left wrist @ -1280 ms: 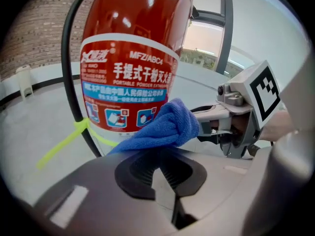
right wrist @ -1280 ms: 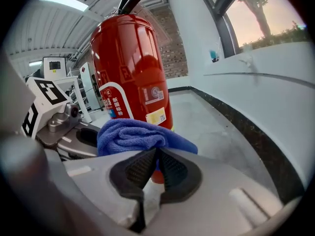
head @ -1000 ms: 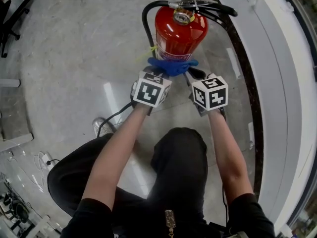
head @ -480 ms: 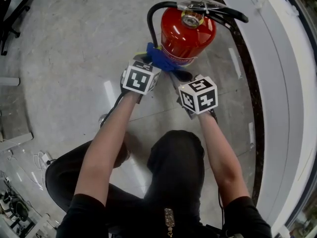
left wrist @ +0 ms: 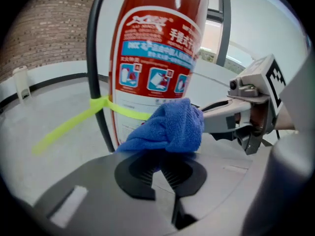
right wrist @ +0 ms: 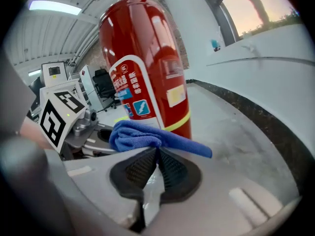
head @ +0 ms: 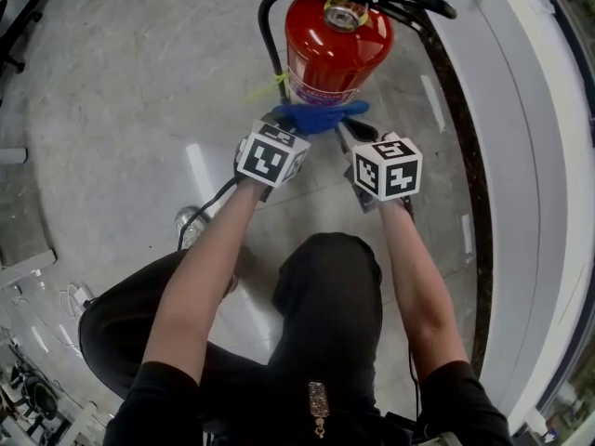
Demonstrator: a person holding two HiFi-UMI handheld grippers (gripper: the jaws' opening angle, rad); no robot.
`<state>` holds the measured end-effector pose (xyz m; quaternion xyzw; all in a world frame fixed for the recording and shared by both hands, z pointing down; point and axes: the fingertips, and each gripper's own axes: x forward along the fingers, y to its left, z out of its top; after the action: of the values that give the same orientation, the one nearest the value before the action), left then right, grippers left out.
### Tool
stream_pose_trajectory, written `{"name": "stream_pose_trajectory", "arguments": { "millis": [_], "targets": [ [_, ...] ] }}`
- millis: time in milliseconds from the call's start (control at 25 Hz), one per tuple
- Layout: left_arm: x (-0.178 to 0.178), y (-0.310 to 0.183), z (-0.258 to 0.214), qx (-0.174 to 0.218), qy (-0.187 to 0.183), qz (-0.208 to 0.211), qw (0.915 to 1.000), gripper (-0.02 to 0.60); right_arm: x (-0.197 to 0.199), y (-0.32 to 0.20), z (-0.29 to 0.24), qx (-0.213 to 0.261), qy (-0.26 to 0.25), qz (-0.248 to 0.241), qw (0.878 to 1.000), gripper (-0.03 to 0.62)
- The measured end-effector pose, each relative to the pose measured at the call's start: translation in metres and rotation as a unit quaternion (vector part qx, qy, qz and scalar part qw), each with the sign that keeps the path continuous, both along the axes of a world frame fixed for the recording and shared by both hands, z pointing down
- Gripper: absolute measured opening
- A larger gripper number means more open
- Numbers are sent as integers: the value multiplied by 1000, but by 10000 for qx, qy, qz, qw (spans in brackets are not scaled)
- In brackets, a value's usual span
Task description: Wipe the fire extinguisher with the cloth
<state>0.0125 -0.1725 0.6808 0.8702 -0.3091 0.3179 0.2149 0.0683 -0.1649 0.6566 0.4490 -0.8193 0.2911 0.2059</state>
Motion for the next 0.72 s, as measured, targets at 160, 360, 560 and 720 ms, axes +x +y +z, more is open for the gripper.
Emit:
{"name": "stream_pose_trajectory", "arguments": {
  "millis": [160, 360, 560, 720],
  "targets": [
    [29, 10, -2, -57, 211, 175, 9996, 15, 27, -10, 2, 50, -33, 398, 9992, 17],
    [55, 12, -1, -265, 451, 132, 9985, 15, 47, -33, 5, 139, 115, 511, 9985, 17],
    [53, 11, 7, -281, 419, -6, 9987, 15, 50, -40, 16, 94, 202, 463, 9987, 15],
    [24, 9, 21, -317, 126, -102, 9994, 15, 34, -20, 37, -174, 241, 341, 9990, 15]
  ]
}}
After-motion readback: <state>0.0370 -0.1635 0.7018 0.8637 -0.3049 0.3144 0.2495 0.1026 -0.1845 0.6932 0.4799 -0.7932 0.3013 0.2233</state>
